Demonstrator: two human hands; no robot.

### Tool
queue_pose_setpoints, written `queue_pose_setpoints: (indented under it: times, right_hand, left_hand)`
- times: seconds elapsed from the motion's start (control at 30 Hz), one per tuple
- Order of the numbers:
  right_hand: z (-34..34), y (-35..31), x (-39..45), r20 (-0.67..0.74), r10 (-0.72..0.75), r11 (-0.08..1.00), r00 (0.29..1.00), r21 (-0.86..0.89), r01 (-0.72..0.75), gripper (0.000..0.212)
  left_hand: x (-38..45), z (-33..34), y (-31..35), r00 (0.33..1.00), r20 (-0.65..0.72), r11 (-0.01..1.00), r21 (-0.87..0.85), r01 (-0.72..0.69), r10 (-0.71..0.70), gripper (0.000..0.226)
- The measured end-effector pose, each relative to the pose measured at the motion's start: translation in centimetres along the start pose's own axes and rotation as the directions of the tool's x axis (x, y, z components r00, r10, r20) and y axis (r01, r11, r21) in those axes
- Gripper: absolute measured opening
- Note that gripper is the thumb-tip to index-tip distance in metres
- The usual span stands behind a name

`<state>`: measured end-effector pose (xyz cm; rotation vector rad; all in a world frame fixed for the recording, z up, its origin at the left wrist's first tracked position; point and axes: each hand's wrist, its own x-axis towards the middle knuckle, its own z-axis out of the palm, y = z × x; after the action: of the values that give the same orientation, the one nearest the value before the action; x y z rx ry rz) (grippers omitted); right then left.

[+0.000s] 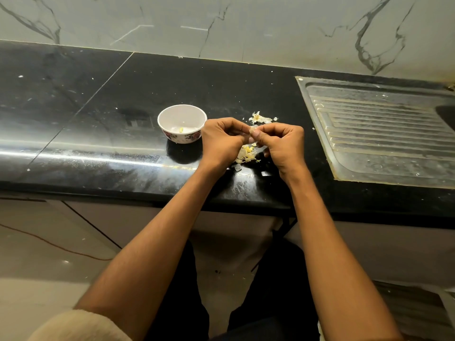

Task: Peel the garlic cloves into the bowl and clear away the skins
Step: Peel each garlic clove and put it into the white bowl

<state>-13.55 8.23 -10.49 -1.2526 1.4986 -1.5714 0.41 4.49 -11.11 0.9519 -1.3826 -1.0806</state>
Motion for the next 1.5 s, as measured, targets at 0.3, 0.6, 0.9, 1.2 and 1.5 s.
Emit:
queue_pose_setpoints:
  times: [0.3, 0.6, 0.9, 1.2, 1.5]
  right_hand:
    - [0.0, -0.2, 0.3, -0.08, 0.014, 1.0, 0.997, 0.012, -0.013, 0.01]
    - [1.6, -2.3, 0.9, -0.157, -0.158, 0.987, 0.975, -0.005, 0.159, 0.009]
    - [9.6, -8.1, 2.6, 0.149, -0.294, 0.895, 0.944, -0.304, 0.326, 0.02]
    - [11.5, -7.6, 3.6, 0.259, -0.046, 0.904, 0.965, -0.4, 0.15, 0.036]
    - [8.2, -6.3, 3.3, 0.062, 0.021, 0.993, 0.998, -0.121, -0.014, 0.025]
  left_hand:
    - [0.5, 0.3, -0.4, 1.0, -0.013, 1.0, -0.001, 0.018, -0.018, 0.014]
    - [1.0, 0.1, -0.2, 0.998, -0.001, 0.997, 0.046, 0.069, -0.069, 0.042]
    - [0.5, 0.1, -0.2, 0.995, -0.039, 0.99, -0.118, 0.082, -0.087, 0.029]
    - [1.8, 0.0, -2.3, 0.993, -0.026, 0.977, -0.182, 0.112, -0.119, 0.034]
    - [1.2, 0.1, -0.6, 0.988, -0.054, 0.987, 0.057, 0.147, -0.144, 0.026]
